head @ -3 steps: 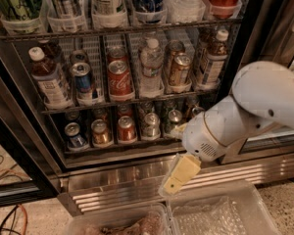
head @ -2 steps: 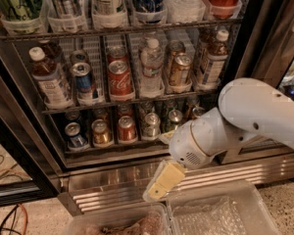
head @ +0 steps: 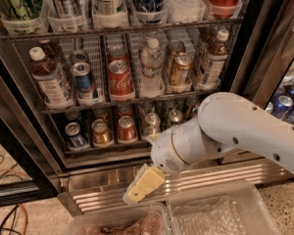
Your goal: Pick pepsi can from bottom shelf of fridge
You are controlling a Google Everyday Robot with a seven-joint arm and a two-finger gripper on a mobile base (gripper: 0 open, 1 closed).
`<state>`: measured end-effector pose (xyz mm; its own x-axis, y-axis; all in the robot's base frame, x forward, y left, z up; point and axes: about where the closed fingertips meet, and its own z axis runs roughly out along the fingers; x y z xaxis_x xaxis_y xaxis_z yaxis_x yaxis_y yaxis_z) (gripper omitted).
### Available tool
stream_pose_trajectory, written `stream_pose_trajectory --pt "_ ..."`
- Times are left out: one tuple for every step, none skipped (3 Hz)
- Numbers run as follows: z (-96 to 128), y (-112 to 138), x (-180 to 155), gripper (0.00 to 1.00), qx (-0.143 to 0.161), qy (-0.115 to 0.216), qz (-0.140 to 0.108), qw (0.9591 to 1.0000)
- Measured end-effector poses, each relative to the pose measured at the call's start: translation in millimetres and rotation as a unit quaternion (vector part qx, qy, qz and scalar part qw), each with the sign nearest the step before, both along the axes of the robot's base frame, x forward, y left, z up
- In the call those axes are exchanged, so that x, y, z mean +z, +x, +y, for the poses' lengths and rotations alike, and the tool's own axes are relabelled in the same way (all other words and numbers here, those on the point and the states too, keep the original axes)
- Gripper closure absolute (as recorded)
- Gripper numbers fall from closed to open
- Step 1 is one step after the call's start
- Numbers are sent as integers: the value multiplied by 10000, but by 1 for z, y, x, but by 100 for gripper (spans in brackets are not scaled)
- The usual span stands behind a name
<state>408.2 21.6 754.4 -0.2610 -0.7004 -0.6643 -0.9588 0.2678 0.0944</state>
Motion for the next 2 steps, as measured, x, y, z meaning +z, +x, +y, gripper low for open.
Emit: stream_pose_trajectory --pt "4 -4 -9 0 34 19 105 9999" --pt "18 -8 -23 0 -69 217 158 9996"
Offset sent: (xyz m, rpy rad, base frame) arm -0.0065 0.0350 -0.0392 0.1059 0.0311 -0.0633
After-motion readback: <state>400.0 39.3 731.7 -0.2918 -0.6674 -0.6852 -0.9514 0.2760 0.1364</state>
